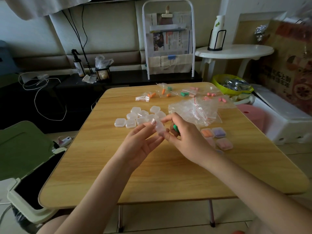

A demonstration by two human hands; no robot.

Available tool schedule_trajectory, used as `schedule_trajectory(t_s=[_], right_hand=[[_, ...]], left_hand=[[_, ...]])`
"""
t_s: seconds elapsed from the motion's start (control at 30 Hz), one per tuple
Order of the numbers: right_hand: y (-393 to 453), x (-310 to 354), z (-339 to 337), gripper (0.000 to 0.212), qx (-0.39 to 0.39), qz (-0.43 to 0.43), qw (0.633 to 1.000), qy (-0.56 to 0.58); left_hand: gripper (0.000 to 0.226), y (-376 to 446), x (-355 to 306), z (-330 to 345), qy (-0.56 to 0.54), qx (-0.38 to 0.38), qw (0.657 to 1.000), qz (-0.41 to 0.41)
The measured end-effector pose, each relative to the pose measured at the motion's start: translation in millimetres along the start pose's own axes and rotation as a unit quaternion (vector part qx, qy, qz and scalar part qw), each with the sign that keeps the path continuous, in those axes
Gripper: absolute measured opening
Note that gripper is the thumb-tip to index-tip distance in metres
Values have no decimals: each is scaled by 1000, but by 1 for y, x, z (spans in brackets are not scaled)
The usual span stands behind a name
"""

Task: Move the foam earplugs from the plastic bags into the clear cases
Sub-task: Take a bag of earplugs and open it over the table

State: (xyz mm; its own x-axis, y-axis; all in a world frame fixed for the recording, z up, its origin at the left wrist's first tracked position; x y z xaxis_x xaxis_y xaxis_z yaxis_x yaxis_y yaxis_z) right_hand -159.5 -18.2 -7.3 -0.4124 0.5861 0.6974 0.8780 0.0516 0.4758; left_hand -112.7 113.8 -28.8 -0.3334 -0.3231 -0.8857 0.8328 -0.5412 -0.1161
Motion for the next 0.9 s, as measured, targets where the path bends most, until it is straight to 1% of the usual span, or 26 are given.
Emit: schedule_trajectory(t_s=[0.07, 0.1, 0.17, 0.27, 0.33, 0.43, 0.53, 0.57, 0.7, 0.8, 0.9], right_hand=[[-1, 1, 1, 48, 19, -1, 1000, -15], [-1, 1, 1, 52, 24, -6, 1000, -15], [-1, 3, 0, 48, 16, -9, 1000, 2], [1, 0, -5, 42, -26, 3, 999, 38], [2, -1, -7, 44, -42, -5, 999, 33], [2, -1, -6, 48, -43, -26, 999, 13], [2, 1, -6, 49, -57, -31, 996, 56], [2, 1, -7, 49, -64, -32, 995, 69], [1, 4, -5, 48, -83, -40, 991, 95], [0, 3, -3, 43, -100, -28, 990, 94], [0, -1, -3, 34, -100, -2, 993, 69]], left_hand=[[22, 0, -1, -1, 63, -20, 998, 15], [23, 0, -1, -2, 97, -33, 994, 29], [26, -2, -3, -1, 130, -46, 989, 45], [36, -1, -1, 3, 89, -11, 996, 29], [38, -1, -2, 4, 93, -9, 995, 22], [29, -2, -3, 3, 126, -29, 991, 39], [11, -2, -4, 5, 100, -22, 994, 34], [9, -1, -4, 6, 88, -21, 995, 29], [21, -1, -4, 6, 51, -15, 998, 15], [15, 2, -3, 4, 56, -10, 998, 9], [30, 3, 1, 0, 64, -28, 997, 16]])
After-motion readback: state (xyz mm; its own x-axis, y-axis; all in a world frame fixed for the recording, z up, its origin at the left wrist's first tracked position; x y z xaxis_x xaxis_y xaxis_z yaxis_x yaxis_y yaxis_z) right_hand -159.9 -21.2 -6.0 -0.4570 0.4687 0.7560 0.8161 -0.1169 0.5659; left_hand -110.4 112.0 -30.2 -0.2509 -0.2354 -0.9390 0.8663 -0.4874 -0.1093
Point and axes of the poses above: each hand's wrist, its own y-axis towards the middle knuckle, its own z-axis out of the palm, x = y × z, the point moved 4 cm from there along y, towards the middle knuckle, and after that the axes turned 8 degrees about y, right-handed, at the moved point
